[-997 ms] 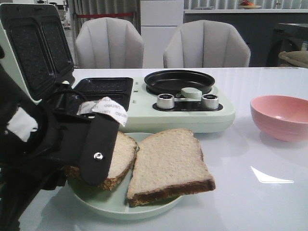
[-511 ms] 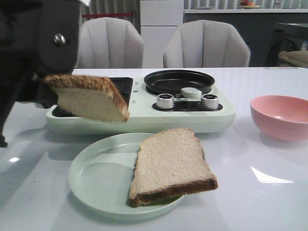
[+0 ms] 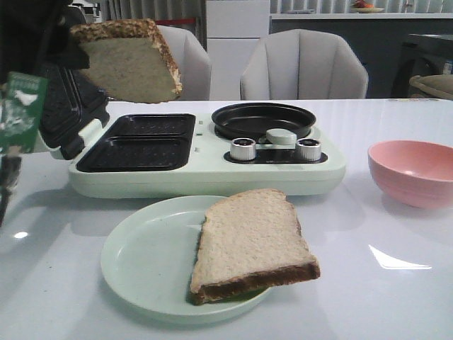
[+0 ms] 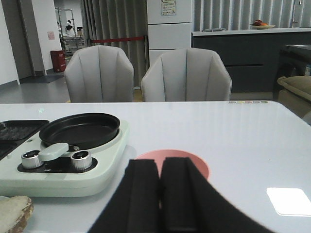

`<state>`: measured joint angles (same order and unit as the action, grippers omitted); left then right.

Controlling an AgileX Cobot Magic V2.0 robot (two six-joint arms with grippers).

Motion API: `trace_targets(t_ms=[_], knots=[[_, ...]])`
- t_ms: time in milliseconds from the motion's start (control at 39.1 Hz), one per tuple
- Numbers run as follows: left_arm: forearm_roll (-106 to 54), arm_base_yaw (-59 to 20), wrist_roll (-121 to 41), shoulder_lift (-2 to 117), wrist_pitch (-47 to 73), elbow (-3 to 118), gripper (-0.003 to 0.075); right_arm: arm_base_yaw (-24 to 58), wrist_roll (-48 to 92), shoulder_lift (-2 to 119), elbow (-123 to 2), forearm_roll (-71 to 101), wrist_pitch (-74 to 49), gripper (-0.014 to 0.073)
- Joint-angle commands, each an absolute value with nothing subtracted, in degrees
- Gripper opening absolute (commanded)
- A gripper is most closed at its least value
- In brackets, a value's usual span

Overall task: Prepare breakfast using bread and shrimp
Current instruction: 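Lift the bread slice with the left gripper over the sandwich maker plate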

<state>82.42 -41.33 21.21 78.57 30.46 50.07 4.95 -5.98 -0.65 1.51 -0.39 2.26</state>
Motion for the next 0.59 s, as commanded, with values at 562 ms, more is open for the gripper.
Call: trace_targets(t_ms=[562], knots=[[85.9,-25.4,22.0,96.7,18.7,74.5,0.0113,4.6,-5.8,-1.8,0.6,-1.0,6.8,0.0153]])
